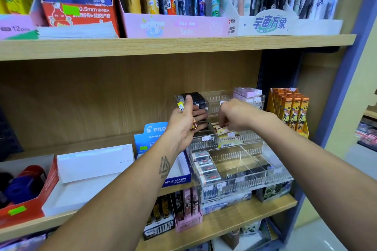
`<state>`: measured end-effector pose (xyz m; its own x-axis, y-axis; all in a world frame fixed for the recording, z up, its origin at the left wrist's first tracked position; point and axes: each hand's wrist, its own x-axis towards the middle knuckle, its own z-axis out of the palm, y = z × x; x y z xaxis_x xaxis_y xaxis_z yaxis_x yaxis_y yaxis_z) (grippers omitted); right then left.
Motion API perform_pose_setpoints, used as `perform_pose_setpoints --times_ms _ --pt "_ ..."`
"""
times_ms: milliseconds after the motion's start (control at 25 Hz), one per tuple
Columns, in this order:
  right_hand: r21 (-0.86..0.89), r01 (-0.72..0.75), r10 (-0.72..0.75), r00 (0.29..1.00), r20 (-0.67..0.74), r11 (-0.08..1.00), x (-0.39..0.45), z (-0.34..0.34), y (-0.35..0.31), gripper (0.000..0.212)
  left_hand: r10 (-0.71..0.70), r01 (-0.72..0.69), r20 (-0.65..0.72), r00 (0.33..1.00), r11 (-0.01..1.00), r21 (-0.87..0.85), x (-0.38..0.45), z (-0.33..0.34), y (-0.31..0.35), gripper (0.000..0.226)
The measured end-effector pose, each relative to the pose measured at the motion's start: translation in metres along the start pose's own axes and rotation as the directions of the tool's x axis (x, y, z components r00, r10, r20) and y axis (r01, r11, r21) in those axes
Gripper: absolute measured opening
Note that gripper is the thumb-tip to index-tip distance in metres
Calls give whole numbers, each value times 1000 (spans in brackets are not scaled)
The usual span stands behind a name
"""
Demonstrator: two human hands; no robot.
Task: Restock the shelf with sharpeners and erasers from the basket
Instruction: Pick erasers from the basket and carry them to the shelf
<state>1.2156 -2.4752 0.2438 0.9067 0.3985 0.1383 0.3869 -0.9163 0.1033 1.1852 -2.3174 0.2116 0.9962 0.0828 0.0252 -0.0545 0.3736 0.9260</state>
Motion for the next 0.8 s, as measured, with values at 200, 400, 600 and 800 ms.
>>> perform_pose_setpoints --times_ms 200,400,600,800 --pt "-57 10 -12 999 -31 998 7 16 3 16 -3 3 11 1000 1000 0 3 -1 -1 53" --pt "641 14 77 991 -114 767 -1 -5 -19 24 -7 8 15 1000 998 -66 5 -1 2 54" --pt "878 126 -131 989 -72 463 -19 -21 -49 41 -14 21 53 999 990 -137 1 2 5 42" --pt "481 101 -15 984 -180 871 -11 -23 -19 38 31 -28 84 996 999 -45 0 1 5 38"
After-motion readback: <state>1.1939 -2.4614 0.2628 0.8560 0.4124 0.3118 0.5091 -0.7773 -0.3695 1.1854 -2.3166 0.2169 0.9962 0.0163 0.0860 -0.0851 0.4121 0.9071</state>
